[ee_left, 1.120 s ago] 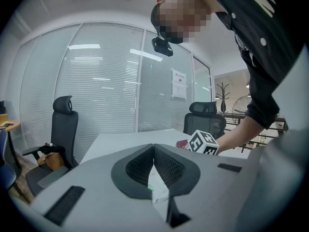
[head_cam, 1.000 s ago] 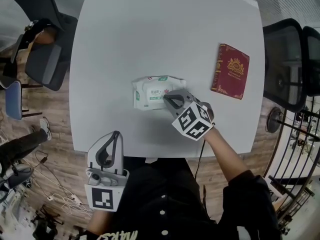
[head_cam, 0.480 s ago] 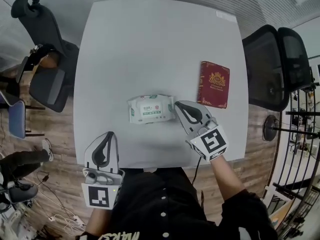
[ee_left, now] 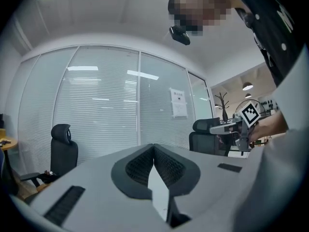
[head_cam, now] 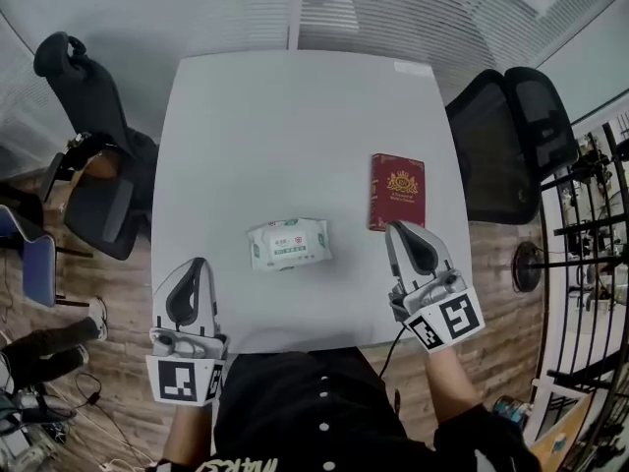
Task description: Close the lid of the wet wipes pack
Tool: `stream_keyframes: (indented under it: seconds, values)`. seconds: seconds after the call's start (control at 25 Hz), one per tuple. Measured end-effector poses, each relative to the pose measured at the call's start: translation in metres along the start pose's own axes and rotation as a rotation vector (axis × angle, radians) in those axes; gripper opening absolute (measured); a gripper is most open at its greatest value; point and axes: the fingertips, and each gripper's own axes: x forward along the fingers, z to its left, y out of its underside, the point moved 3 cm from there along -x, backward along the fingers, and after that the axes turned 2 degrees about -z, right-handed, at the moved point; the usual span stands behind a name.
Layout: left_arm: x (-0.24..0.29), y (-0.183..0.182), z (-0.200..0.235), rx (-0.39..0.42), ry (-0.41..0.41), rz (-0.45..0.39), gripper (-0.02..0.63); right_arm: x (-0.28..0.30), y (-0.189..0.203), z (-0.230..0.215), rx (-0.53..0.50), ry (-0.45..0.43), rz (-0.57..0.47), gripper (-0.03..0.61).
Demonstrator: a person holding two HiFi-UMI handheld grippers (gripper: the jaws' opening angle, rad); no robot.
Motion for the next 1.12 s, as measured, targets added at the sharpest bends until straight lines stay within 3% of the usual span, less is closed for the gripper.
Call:
stream_keyframes:
  seconds: [0.36, 1.12]
  values:
    - [-0.010, -0.031, 0.011, 0.013, -0.030, -0.062, 0.017, -0.051, -0.046, -0.021, -0.023, 0.176, -0.150, 0.029]
    - [-0.045, -0.051, 0.032, 0.056, -0.126, -0.092, 0.017, -0.092, -0.064, -0.027, -0.100, 0.287, -0.208, 0.029]
